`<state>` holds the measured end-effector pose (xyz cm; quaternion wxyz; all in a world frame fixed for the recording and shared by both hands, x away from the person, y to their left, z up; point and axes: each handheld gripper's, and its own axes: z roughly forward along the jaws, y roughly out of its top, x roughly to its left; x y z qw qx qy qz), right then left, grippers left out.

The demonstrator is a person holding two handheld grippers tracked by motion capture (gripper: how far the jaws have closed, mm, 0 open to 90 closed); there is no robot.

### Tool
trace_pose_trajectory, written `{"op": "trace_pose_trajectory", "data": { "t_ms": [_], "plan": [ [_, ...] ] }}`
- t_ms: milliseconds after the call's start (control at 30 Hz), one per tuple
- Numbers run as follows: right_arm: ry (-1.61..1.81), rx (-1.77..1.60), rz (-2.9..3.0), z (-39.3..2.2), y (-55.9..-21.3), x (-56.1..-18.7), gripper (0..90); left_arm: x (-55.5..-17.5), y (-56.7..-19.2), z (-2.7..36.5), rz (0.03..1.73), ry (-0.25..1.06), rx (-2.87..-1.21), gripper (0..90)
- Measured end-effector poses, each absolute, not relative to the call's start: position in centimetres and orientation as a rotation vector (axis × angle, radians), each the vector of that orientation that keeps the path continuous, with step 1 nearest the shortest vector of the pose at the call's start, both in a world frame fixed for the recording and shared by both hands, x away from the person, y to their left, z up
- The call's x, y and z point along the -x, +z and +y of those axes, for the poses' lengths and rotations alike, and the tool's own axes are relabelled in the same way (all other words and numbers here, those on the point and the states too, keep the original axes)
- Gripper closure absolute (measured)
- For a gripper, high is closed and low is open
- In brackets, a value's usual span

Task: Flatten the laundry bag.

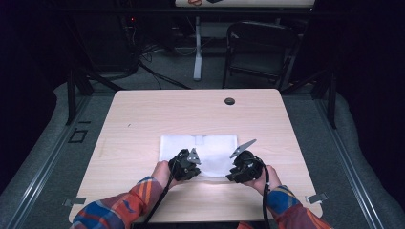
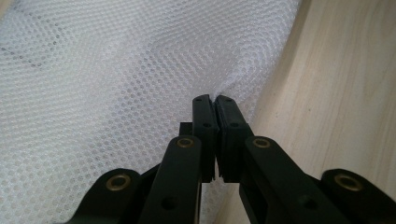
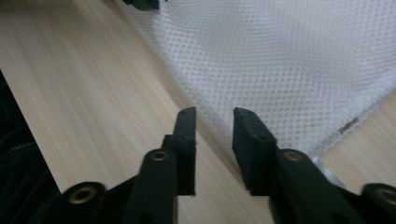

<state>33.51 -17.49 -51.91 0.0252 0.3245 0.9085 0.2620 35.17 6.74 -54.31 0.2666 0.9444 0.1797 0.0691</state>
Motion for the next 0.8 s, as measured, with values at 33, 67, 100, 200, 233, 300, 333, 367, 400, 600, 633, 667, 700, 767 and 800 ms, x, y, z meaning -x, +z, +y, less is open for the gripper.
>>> {"op": "trace_pose_trajectory", "data": {
  "t_ms": [33, 67, 100, 200, 233, 300, 333, 367, 400, 600, 633, 667, 700, 767, 800],
  "plan": [
    [0.828, -0.987, 2.805, -17.3, -51.9, -33.4, 76.5, -35.1, -54.2, 6.8, 0.489, 0.194, -2.542, 88.0],
    [0.825, -0.97, 2.811, -17.2, -51.8, -33.3, 79.0, -35.2, -54.2, 6.8, 0.492, 0.201, -2.537, 88.0],
    [0.827, -0.963, 2.818, -16.9, -51.8, -33.1, 81.5, -35.2, -54.1, 6.8, 0.495, 0.2, -2.531, 88.0],
    [0.817, -0.912, 2.839, -16.1, -52.2, -32.7, 88.8, -35.1, -53.9, 6.9, 0.501, 0.219, -2.514, 88.0],
    [0.8, -0.884, 2.851, -15.6, -52.5, -32.6, 90.0, -35.1, -53.8, 6.9, 0.505, 0.229, -2.507, 88.0],
    [0.77, -0.842, 2.858, -14.9, -52.9, -32.5, 90.0, -35.1, -53.7, 6.9, 0.504, 0.239, -2.501, 88.0],
    [0.761, -0.826, 2.857, -14.5, -53.1, -32.6, 90.0, -35.1, -53.7, 6.9, 0.506, 0.244, -2.498, 88.0],
    [0.747, -0.812, 2.851, -14.3, -53.2, -32.6, 90.0, -35.1, -53.6, 6.9, 0.505, 0.242, -2.498, 88.0],
    [0.75, -0.817, 2.836, -14.0, -53.4, -32.6, 90.0, -35.1, -53.6, 6.9, 0.504, 0.253, -2.497, 88.1],
    [0.729, -0.833, 2.799, -14.1, -54.1, -33.2, 90.0, -35.1, -53.5, 6.9, 0.506, 0.257, -2.49, 88.2],
    [0.722, -0.832, 2.793, -14.1, -54.2, -33.4, 90.0, -35.1, -53.5, 6.9, 0.505, 0.255, -2.493, 88.2],
    [0.731, -0.835, 2.787, -14.1, -54.3, -33.4, 90.0, -35.1, -53.5, 6.9, 0.503, 0.257, -2.49, 88.2],
    [0.727, -0.835, 2.782, -14.1, -54.3, -33.5, 90.0, -35.1, -53.5, 6.9, 0.502, 0.257, -2.488, 88.2],
    [0.71, -0.824, 2.776, -14.0, -54.5, -33.6, 90.0, -35.0, -53.5, 6.9, 0.498, 0.262, -2.488, 88.3],
    [0.727, -0.833, 2.766, -13.8, -54.6, -33.6, 90.0, -35.1, -53.5, 6.9, 0.498, 0.256, -2.487, 88.3]
  ]
}}
